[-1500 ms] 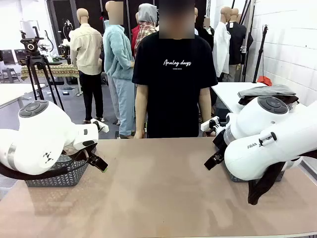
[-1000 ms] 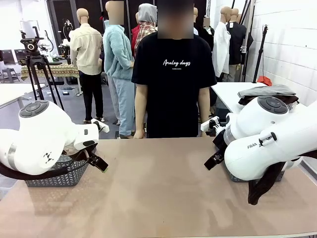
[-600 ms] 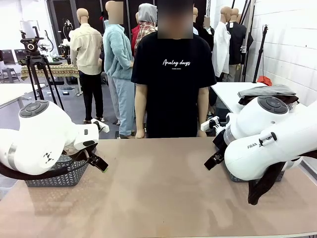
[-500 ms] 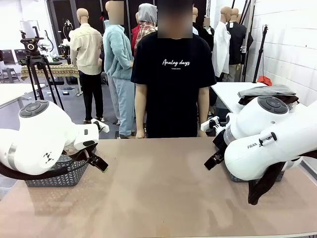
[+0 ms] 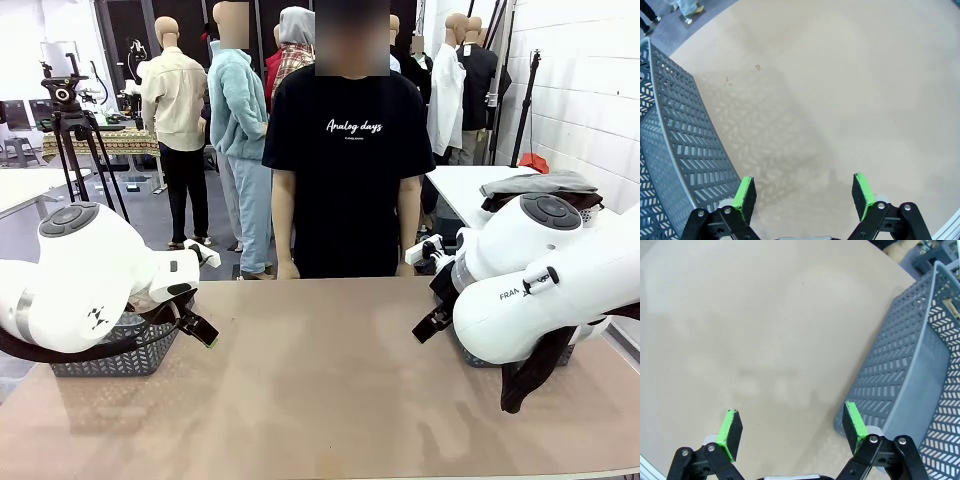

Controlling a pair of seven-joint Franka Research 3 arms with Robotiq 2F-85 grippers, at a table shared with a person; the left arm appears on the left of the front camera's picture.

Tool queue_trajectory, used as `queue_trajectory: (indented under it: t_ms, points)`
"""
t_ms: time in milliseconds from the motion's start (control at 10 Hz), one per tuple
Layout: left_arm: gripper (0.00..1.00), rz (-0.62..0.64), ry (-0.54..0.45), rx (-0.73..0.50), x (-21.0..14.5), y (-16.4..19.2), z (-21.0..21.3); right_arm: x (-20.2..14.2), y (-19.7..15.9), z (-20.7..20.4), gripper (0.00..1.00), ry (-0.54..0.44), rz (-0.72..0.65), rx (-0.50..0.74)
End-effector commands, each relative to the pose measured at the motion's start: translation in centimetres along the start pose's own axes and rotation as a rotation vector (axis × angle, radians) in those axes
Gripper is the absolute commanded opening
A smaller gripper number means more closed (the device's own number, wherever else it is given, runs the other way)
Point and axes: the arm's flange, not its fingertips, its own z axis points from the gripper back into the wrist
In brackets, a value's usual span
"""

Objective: Sort the tops and bottoms.
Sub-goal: Lift clothes from the center of the table with your left hand.

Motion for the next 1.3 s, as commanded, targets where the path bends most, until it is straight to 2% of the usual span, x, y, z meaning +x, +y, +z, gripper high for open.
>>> queue_trajectory:
  t_ms: [0,1200]
  points:
    - [1.0,0.003,0.0,0.0,-0.04,0.15,0.0,0.0,-0.01,0.0,1.0,0.0,-0.001,0.0]
    - [1.0,0.003,0.0,0.0,-0.04,0.15,0.0,0.0,-0.01,0.0,1.0,0.0,-0.001,0.0]
